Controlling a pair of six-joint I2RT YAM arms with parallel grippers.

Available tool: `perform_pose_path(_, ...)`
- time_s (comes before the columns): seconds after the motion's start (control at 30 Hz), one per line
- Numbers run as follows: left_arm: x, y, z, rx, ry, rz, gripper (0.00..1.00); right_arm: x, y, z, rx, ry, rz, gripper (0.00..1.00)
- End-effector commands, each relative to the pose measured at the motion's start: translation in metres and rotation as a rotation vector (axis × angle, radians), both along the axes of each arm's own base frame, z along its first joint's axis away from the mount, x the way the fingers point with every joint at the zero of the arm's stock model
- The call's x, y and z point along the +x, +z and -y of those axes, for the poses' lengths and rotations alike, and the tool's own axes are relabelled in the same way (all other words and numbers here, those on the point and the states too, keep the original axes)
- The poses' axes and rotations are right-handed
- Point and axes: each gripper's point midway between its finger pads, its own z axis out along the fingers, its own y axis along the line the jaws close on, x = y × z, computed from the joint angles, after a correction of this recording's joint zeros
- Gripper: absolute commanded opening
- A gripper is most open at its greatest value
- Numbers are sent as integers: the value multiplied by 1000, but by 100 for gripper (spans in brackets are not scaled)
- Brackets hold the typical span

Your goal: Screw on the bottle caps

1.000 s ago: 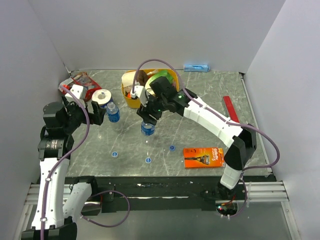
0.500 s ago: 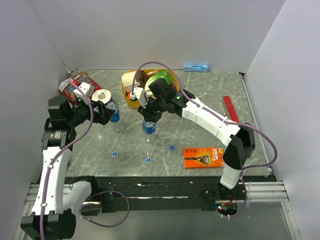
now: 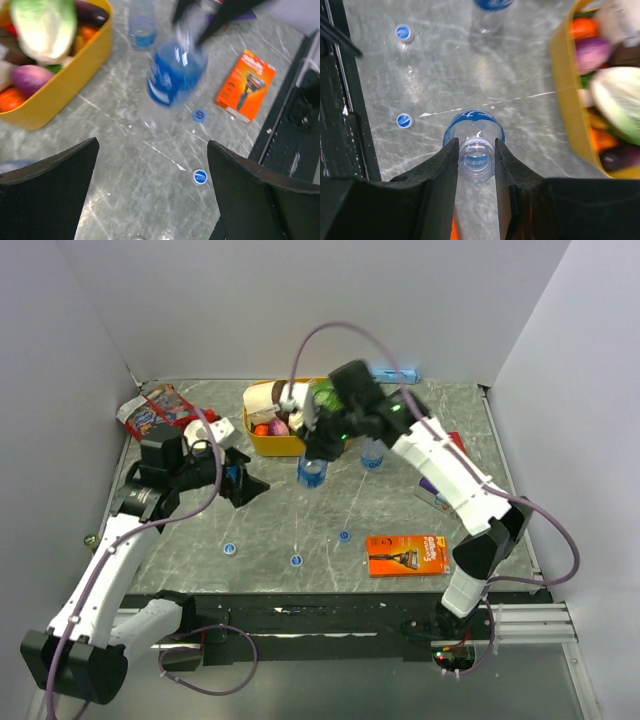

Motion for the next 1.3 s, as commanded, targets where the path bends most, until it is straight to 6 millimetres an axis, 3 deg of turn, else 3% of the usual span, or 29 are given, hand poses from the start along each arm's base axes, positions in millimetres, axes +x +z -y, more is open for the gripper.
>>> perform_pose_path(0.0,0,15,26,6,-110,103,96,-8,69,25,121,5,38,0)
perform_pose_path(0.17,7,14,49,-15,-115,123,96,-19,99,19,207,67,51,0)
perform_pose_path(0.37,17,6,68,15,-140,155,96,-45,119,9,287,205,8,0)
perform_pose_path(0.53,17,-1,77,25,-179,159,96,-50,124,8,305,216,3,0)
perform_pose_path(0.83,-12,-8,106,-22,-389,115,96,-38,123,5,318,158,10,0)
perform_pose_path(1.0,-8,-15,109,-4,-402,112,96,-28,129,7,361,115,-26,0)
perform_pose_path(1.27,0,-16,113,-28,-382,111,99,-40,132,5,385,147,-72,0)
